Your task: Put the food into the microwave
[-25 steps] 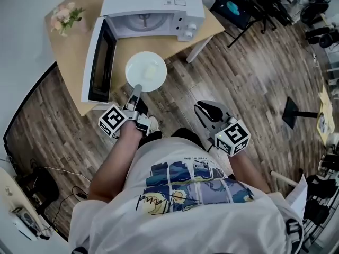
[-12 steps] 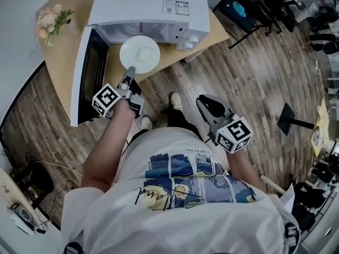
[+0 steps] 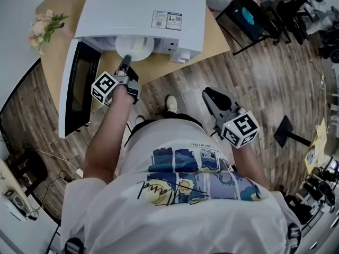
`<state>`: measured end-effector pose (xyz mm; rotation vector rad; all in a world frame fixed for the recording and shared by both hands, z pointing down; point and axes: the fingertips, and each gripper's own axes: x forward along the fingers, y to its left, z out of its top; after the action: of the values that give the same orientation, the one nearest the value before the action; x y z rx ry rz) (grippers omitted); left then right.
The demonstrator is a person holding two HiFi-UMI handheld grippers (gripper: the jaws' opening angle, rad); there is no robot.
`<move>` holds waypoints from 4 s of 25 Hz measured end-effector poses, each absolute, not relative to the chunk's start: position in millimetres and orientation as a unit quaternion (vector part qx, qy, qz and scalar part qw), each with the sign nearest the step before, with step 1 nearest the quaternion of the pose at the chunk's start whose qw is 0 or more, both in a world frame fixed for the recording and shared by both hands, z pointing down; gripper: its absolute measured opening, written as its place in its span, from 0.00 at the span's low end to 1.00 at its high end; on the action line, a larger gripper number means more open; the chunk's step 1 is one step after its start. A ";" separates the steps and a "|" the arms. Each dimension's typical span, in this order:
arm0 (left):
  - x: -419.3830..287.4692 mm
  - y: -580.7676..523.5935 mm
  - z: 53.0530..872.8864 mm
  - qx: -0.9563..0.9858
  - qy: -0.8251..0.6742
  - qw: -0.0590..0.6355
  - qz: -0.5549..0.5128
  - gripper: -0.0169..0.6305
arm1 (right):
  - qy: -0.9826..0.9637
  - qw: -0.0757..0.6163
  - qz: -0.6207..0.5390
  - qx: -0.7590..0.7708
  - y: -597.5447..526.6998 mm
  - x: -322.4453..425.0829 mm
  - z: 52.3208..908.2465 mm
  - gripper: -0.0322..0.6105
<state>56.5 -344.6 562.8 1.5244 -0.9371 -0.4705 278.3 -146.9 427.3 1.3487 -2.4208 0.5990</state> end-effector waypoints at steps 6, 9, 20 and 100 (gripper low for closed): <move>75.2 -372.6 579.4 0.644 -0.429 0.597 -0.213 0.06 | -0.851 0.162 0.210 0.453 -165.1 308.9 431.9 0.10; 81.8 -382.2 587.2 0.635 -0.440 0.596 -0.219 0.06 | -0.854 0.167 0.208 0.447 -173.8 323.5 431.6 0.10; 102.7 -406.4 603.8 0.621 -0.455 0.599 -0.221 0.06 | -0.860 0.170 0.207 0.434 -191.8 349.3 433.9 0.10; -17.3 -165.4 459.9 0.910 -0.296 0.282 0.073 0.04 | -0.861 0.145 0.181 0.452 -66.8 111.4 423.5 0.07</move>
<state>-17.3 -165.4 459.9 2.4372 -0.7938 0.1960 111.4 -66.8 423.5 1.3037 -2.4816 0.5218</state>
